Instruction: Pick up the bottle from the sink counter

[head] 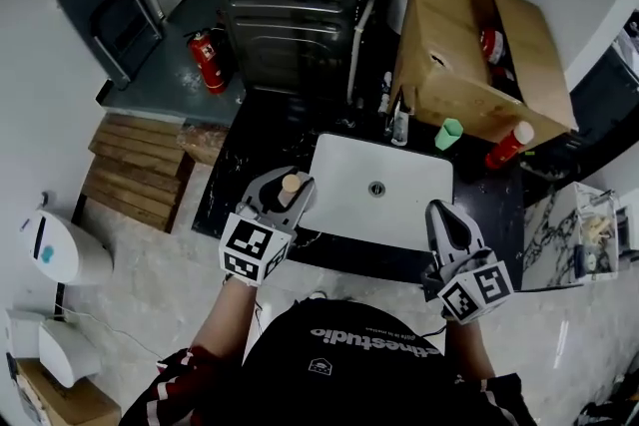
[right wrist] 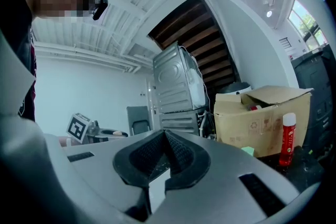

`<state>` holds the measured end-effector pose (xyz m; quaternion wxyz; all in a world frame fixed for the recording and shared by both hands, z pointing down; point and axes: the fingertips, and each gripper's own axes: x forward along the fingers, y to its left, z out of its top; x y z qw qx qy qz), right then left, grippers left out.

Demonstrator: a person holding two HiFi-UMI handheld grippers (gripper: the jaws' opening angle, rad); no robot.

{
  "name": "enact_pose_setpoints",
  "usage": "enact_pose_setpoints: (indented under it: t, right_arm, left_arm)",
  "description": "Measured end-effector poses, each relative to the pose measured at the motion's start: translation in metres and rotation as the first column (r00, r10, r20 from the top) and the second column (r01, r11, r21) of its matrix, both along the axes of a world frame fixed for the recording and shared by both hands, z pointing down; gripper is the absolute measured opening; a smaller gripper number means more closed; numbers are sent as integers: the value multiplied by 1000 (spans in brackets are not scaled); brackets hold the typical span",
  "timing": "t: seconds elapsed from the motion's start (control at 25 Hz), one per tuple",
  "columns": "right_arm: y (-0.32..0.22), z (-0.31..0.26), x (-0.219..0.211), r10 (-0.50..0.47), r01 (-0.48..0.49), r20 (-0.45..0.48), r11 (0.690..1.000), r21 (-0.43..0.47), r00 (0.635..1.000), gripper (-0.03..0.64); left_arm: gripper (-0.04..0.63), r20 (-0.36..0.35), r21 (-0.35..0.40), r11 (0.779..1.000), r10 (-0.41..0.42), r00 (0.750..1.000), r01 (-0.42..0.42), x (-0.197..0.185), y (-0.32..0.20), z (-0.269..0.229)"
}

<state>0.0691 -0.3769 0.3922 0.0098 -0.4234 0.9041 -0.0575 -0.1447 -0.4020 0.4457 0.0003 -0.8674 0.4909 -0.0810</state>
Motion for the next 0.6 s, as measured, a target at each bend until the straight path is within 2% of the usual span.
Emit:
enact_pose_setpoints:
  t: [0.12,0.24,0.44,0.6]
  right_arm:
    - [4,-9,6,7,-7,-16,1000,27,1000,38]
    - [4,-13,15,29,-28,-34,999,39,999,38]
    - [1,-15,36,86,-83,-56,996,43,995,37]
    - [1,-19,48,114,-110,-58,992,56,992,37]
  left_arm:
    - [129,-58,-2,995,98,993,-98,41,10,-22]
    - [129,-56,15,987,158,986,-158,72,14,-35]
    - [129,-46,29,978,205,978,-204,105,14,-47]
    - [129,-21,33,975,219,976,-218,116,11,-52]
